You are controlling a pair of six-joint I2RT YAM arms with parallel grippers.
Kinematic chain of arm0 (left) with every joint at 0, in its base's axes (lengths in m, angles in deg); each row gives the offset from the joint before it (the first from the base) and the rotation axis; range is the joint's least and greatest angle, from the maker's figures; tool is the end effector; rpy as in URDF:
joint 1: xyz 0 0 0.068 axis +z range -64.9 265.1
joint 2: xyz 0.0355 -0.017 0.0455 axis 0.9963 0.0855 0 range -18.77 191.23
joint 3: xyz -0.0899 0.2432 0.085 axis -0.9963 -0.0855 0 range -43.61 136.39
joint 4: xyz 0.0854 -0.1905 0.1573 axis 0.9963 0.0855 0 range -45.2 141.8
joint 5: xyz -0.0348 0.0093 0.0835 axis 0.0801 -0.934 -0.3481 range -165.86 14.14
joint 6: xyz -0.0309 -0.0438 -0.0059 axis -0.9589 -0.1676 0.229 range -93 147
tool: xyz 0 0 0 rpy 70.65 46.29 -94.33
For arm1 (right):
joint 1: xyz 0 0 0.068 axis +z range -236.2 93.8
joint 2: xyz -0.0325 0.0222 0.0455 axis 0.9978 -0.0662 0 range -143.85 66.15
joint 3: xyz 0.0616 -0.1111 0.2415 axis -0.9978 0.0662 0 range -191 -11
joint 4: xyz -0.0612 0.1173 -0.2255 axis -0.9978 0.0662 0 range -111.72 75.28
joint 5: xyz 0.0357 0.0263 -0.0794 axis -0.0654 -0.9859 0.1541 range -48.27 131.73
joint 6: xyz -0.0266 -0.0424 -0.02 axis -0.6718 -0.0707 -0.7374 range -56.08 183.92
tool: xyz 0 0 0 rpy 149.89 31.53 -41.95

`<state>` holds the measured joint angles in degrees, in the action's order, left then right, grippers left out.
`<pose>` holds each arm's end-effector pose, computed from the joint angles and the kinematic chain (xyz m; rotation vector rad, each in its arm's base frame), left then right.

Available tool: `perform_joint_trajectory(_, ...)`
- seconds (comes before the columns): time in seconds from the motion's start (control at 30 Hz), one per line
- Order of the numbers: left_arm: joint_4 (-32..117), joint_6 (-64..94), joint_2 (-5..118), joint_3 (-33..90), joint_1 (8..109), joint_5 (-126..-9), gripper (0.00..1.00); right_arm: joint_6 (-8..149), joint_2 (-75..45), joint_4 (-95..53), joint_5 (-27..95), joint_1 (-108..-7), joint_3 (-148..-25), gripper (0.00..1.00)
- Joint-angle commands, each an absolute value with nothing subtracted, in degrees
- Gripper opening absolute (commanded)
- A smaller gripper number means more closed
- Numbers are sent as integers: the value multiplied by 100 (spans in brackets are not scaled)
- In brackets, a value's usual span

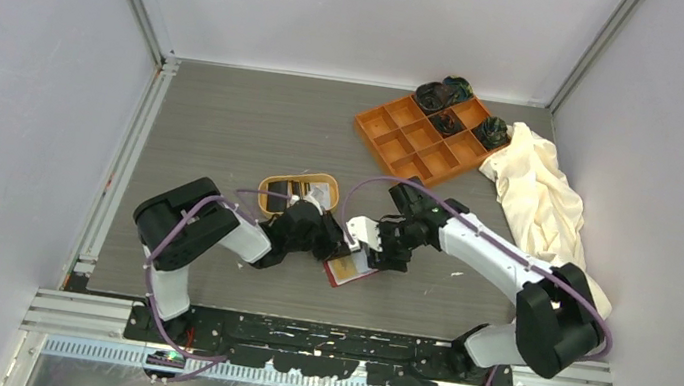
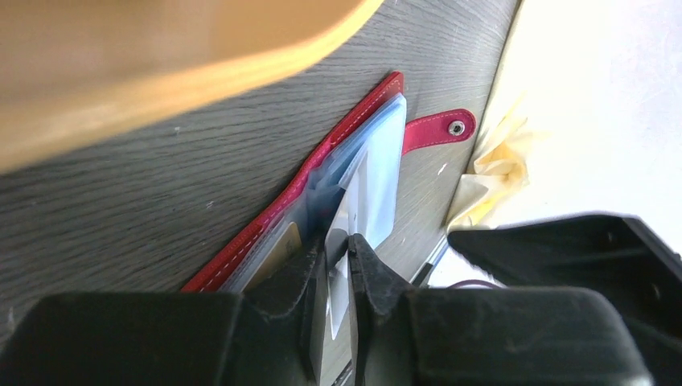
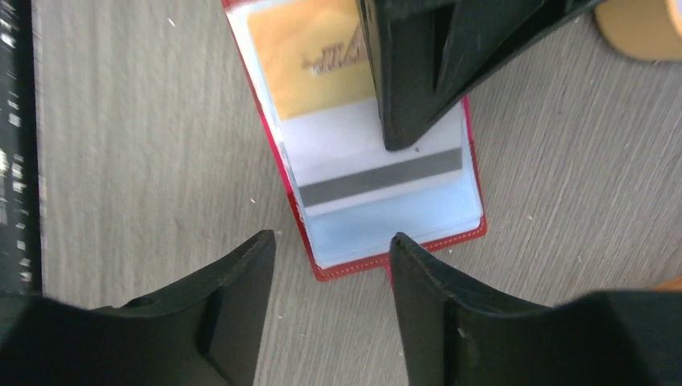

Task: Put the credit cards into the card holder
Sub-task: Insert the credit card into the card holder.

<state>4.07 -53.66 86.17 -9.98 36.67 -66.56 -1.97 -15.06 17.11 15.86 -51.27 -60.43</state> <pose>0.2064 -0.2412 0.1003 -0.5800 2.4233 -1.3692 0.1999 0.1587 0.1964 -2.1173 1.6154 0.4677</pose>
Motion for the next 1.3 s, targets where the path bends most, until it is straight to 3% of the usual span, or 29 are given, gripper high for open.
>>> perform_joint_trajectory(0.0,812,-5131,8902,-1029,3640,-6550,18,66,-1127,1593,472,-5042,-6079,53)
perform_joint_trajectory(0.13,719,-5148,8918,-1061,3640,-6540,19,702,-1071,745,535,-4596,-5811,20)
perform_joint_trajectory(0.27,679,-5158,8925,-1093,3649,-6523,19,1150,-1187,67,1255,-4104,-5637,10)
perform_joint_trajectory(0.73,482,-5203,8958,-1157,3676,-6441,21,1035,-1655,-919,2667,-3448,-5258,7)
perform_joint_trajectory(1.27,230,-5154,8993,-1240,3745,-6271,26,335,-1512,267,3092,-3898,-5582,6)
